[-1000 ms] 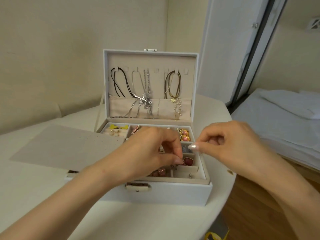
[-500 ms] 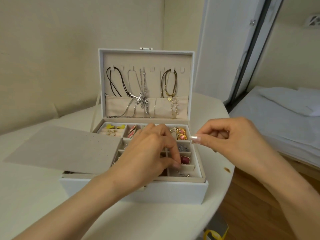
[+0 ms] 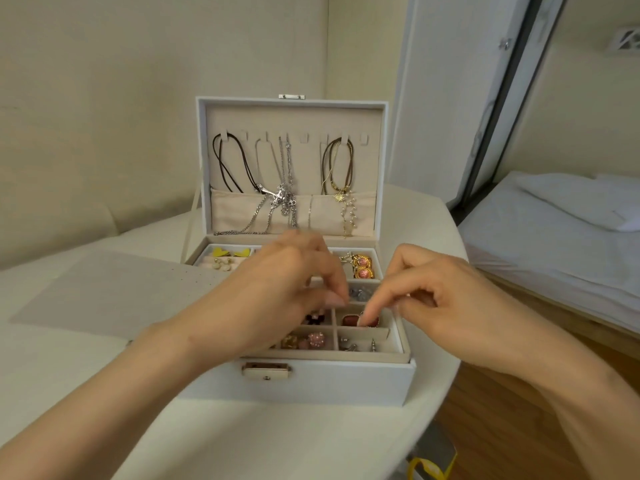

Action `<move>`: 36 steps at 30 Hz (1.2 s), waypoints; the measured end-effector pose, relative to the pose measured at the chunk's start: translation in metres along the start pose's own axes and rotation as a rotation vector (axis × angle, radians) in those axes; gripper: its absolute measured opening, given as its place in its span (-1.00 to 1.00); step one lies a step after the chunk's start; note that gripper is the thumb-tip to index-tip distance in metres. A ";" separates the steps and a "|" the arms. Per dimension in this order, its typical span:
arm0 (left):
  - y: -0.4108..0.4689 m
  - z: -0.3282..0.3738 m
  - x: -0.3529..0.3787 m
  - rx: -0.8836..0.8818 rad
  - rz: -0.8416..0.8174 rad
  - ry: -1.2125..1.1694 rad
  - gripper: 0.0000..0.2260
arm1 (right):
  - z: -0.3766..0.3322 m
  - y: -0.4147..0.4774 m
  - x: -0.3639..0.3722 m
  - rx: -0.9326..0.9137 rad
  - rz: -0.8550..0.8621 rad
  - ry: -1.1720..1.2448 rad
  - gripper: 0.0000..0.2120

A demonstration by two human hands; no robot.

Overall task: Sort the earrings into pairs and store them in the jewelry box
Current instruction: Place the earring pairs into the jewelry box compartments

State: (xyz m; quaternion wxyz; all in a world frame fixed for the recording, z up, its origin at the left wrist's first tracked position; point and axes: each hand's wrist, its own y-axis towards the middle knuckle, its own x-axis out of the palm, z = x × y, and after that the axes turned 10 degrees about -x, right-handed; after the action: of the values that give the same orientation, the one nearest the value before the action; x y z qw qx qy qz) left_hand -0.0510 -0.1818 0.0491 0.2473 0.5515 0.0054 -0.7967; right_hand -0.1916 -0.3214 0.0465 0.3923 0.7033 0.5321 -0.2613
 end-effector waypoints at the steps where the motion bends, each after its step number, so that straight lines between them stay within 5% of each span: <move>1: 0.001 -0.001 -0.005 -0.016 0.022 -0.025 -0.94 | 0.000 0.000 0.002 0.010 -0.039 -0.027 -0.63; 10: -0.005 -0.021 -0.026 -0.270 -0.277 0.106 -0.86 | -0.012 0.021 0.025 -0.091 0.029 -0.006 -0.90; 18: -0.006 -0.016 -0.016 -0.234 -0.299 0.196 -0.92 | -0.028 0.036 0.034 -0.154 -0.194 -0.226 -0.93; 28: -0.002 -0.026 -0.035 -0.269 -0.036 0.053 -0.89 | -0.035 0.043 0.033 -0.162 -0.204 -0.195 -0.88; 36: 0.000 -0.028 -0.031 -0.296 0.025 0.015 -0.90 | -0.033 0.052 0.037 -0.220 -0.251 -0.228 -0.90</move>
State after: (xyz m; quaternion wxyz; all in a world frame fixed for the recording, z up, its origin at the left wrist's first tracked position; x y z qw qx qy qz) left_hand -0.0185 -0.1617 0.0656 0.3355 0.5150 0.1178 -0.7800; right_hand -0.1326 -0.2802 0.0497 0.4888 0.5504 0.5929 -0.3264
